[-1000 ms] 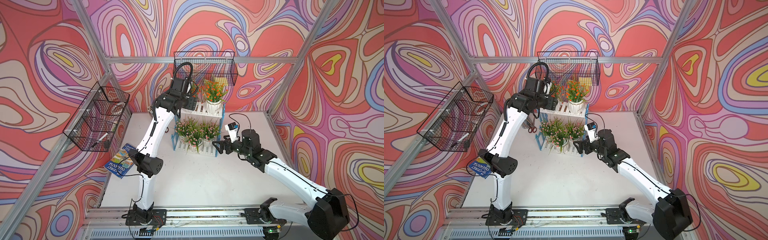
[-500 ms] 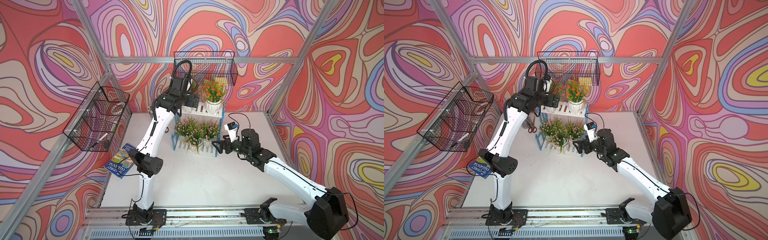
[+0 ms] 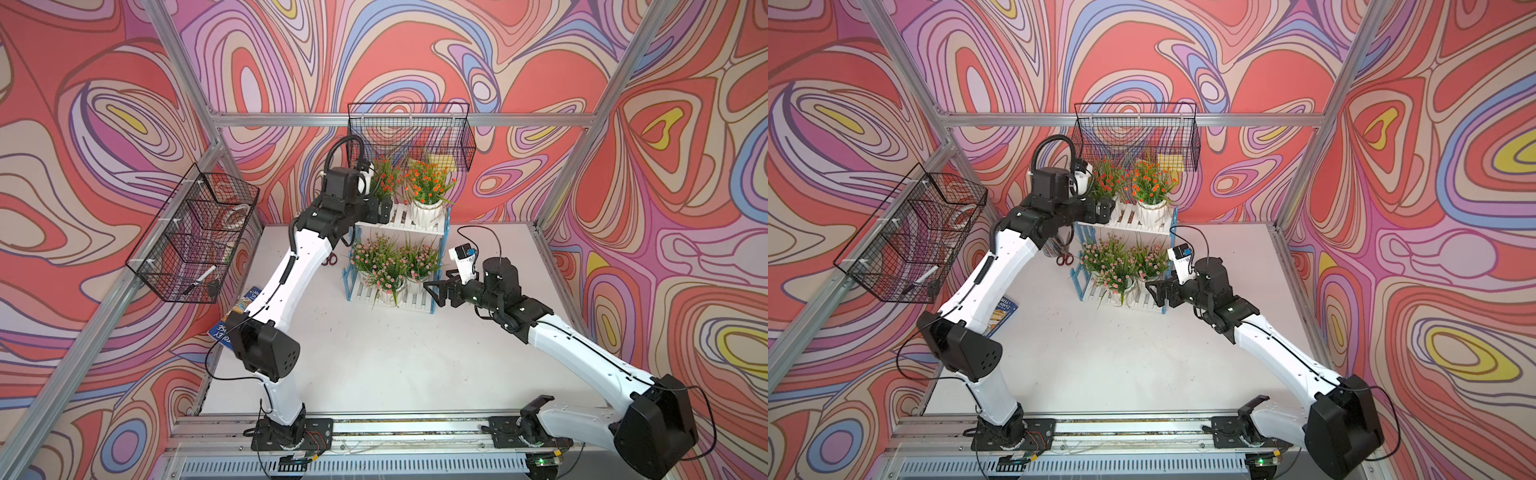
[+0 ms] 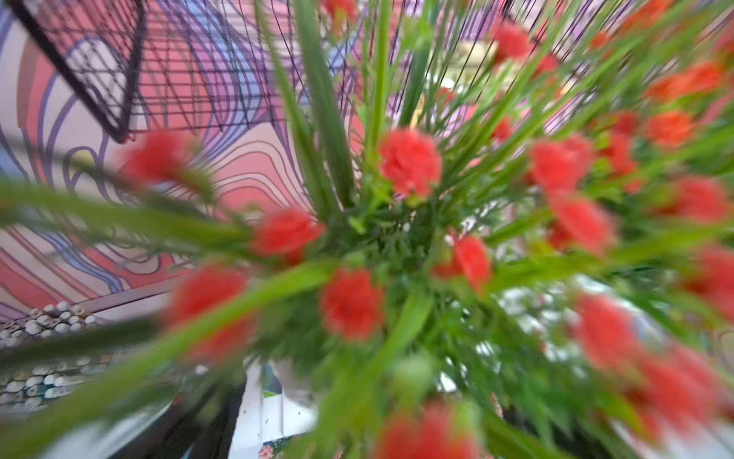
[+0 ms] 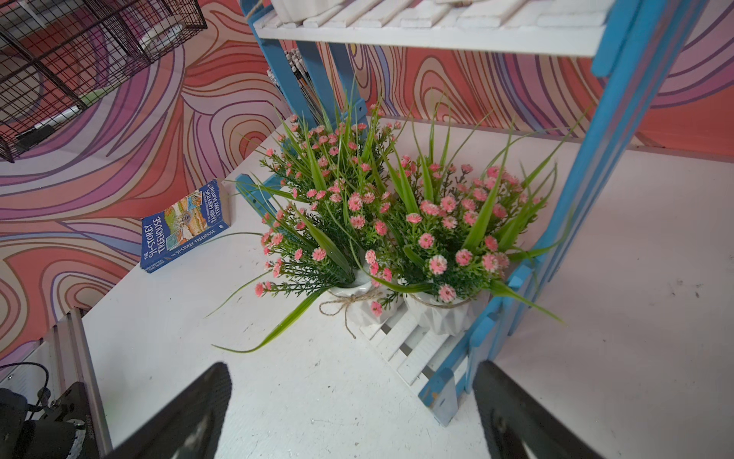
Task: Place the baby's breath potted plants on the rack by color
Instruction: Place the baby's breath potted plant on the rack.
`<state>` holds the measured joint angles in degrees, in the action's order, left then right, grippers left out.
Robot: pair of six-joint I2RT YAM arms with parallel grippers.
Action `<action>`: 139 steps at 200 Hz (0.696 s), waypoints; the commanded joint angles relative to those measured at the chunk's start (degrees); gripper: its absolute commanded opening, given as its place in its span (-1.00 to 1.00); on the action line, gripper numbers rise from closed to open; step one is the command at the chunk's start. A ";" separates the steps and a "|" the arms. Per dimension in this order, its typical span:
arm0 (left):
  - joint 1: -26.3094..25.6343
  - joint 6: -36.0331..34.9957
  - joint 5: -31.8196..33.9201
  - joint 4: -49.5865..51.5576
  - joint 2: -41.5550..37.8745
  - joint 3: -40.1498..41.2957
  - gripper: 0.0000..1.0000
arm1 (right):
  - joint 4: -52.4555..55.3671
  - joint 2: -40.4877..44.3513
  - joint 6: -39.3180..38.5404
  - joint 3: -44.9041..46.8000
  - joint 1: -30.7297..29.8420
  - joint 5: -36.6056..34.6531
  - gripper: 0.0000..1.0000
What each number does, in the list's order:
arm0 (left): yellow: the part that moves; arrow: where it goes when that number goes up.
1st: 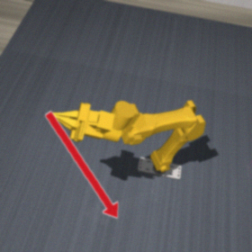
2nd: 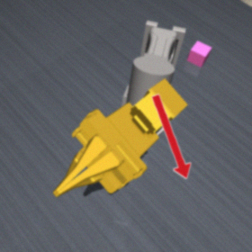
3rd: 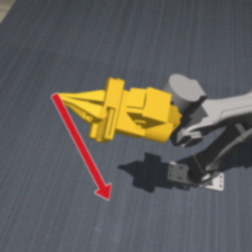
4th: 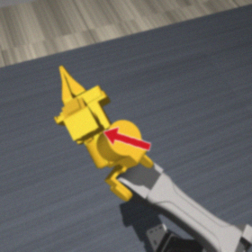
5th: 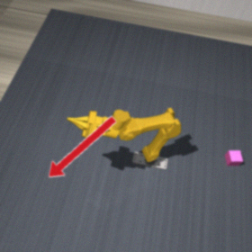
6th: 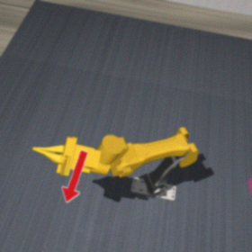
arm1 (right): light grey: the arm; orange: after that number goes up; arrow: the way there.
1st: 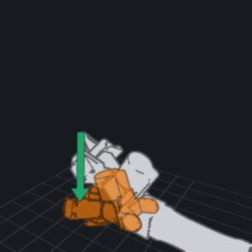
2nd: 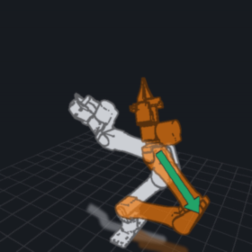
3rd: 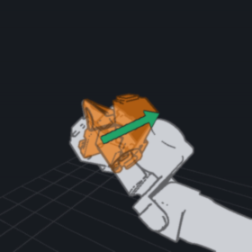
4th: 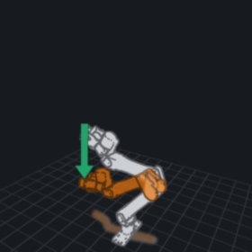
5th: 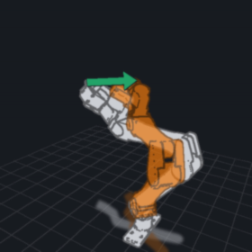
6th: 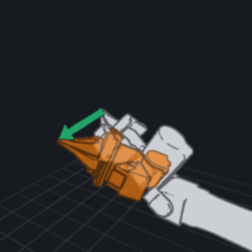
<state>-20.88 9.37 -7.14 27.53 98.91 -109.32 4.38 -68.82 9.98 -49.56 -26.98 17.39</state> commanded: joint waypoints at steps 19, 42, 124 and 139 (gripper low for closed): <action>3.08 5.84 -8.51 -25.99 -12.52 17.05 1.00 | -0.49 2.22 -0.22 -0.72 -0.26 -0.67 0.96; 4.21 7.04 -9.03 -31.75 -18.38 25.39 0.99 | -0.36 4.10 -0.77 -0.49 -0.33 -3.56 0.96; 9.11 9.80 3.33 -20.91 -36.10 49.39 1.00 | 6.16 10.92 -0.10 1.34 10.03 -18.37 0.96; 9.44 9.27 6.40 -18.80 -37.60 53.41 1.00 | 5.92 10.94 0.73 2.54 13.35 -18.83 0.96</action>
<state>-12.27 17.87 -6.70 4.12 63.79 -60.95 8.19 -58.61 9.10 -49.08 -17.45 2.72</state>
